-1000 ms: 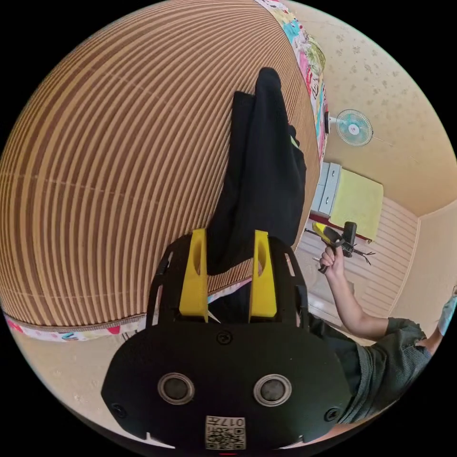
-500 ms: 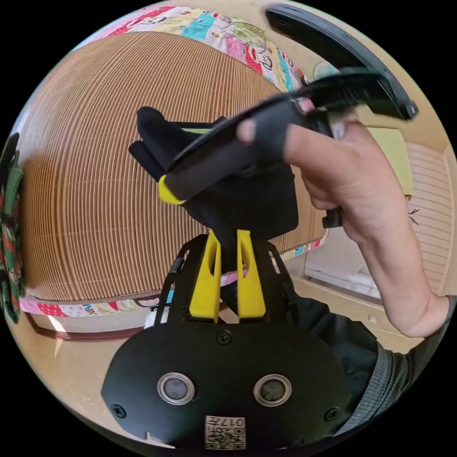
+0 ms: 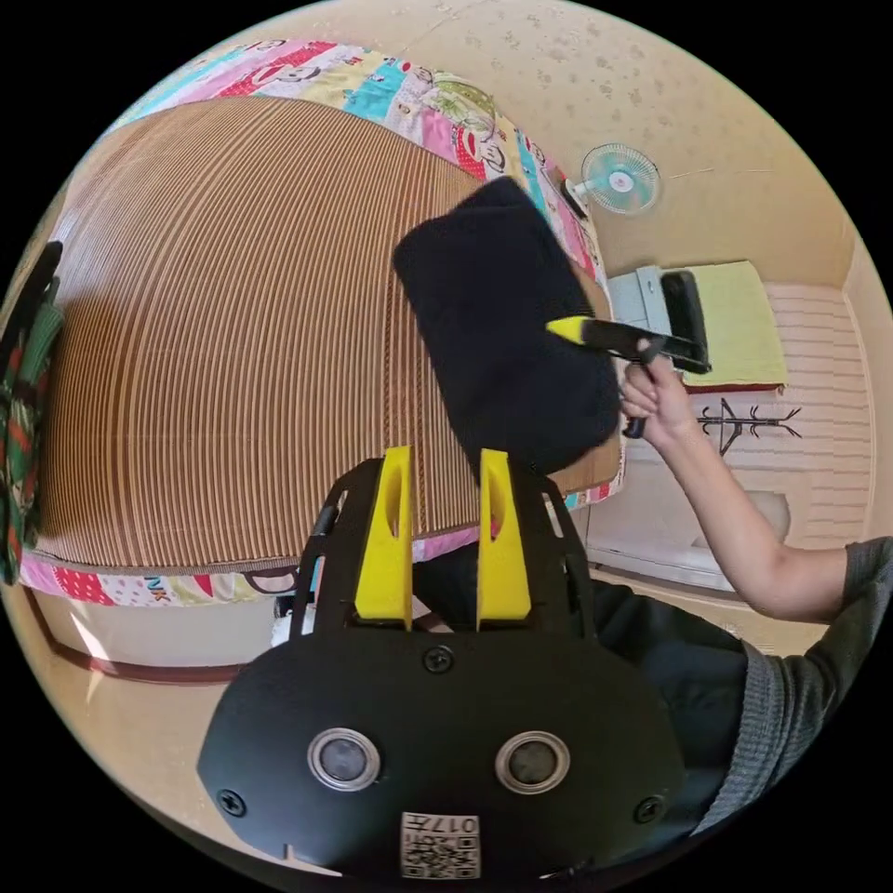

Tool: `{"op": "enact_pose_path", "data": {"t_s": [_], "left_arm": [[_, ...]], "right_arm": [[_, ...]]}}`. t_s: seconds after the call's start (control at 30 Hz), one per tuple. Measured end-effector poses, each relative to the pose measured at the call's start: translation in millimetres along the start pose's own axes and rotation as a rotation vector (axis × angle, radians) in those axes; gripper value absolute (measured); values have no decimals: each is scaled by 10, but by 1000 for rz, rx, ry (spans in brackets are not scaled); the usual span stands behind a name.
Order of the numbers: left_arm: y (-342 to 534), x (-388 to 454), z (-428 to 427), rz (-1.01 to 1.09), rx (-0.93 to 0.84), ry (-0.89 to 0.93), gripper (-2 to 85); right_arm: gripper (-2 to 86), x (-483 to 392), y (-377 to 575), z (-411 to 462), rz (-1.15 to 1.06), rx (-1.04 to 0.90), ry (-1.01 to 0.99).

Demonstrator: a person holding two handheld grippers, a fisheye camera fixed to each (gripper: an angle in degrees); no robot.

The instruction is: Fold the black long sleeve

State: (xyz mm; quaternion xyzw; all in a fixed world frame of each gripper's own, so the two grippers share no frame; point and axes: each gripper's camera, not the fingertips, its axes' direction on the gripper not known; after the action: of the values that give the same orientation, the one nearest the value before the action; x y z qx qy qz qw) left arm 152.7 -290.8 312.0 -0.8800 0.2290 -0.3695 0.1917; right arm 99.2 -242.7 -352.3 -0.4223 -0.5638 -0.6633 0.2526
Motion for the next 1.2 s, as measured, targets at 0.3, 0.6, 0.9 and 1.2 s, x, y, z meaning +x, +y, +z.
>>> {"op": "enact_pose_path", "data": {"t_s": [0.3,0.6,0.9,1.2], "left_arm": [[-558,139,976,-46,-107,177,124],[-1063,462,1575,-50,-165,96,130],[-1155,441,1703,-70,-181,48,126],[-1130,185,1666,-126,-194,45,124]], "right_arm": [[22,1602,1876,-830,547,153,86],[119,1434,1727,-710,388,109,38],[113,1288,1347,-542,269,63,128],[52,1298,1615,-430,371,24,148]]}}
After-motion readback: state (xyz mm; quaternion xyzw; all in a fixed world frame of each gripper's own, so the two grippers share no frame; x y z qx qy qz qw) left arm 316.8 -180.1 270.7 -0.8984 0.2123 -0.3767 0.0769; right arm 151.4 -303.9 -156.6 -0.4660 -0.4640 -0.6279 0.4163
